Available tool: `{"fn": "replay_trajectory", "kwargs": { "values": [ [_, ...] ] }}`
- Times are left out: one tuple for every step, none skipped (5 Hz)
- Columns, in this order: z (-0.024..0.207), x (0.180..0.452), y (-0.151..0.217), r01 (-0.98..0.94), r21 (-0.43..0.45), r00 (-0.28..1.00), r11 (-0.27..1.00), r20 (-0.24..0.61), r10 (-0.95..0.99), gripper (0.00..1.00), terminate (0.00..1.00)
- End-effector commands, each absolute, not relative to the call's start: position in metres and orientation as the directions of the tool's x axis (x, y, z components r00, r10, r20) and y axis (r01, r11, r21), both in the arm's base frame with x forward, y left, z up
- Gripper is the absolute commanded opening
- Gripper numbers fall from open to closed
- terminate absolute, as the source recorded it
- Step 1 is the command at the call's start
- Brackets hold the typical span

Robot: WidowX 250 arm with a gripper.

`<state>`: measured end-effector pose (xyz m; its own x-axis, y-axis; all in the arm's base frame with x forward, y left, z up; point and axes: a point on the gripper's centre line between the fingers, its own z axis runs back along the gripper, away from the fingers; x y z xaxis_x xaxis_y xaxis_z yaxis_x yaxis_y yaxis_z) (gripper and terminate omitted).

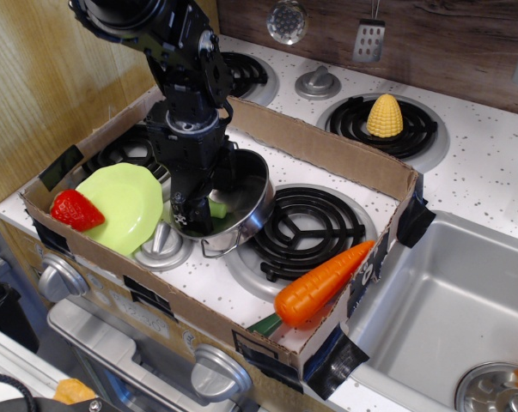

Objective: Take broccoli out of pan

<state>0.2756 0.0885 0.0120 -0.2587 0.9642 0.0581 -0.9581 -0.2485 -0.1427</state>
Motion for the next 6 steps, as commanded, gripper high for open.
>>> {"fn": "replay_trajectory", "kwargs": {
  "values": [
    [0.021,0.282,0.092,-0.961,-0.151,-0.245,-0.232,0.070,0.967,0.00,0.00],
    [0.031,0.280,0.090,-0.964,-0.138,-0.240,-0.227,0.081,0.967,0.00,0.00],
    [0.049,0.277,0.088,-0.966,-0.121,-0.241,-0.228,0.103,0.965,0.00,0.00],
    [0.079,0.279,0.085,-0.971,-0.078,-0.236,-0.227,0.122,0.964,0.00,0.00],
    [0.105,0.288,0.080,-0.971,-0.078,-0.236,-0.227,0.138,0.962,0.00,0.00],
    [0.117,0.317,0.096,-0.993,-0.112,-0.067,-0.046,0.194,0.979,0.00,0.00]
  ]
}}
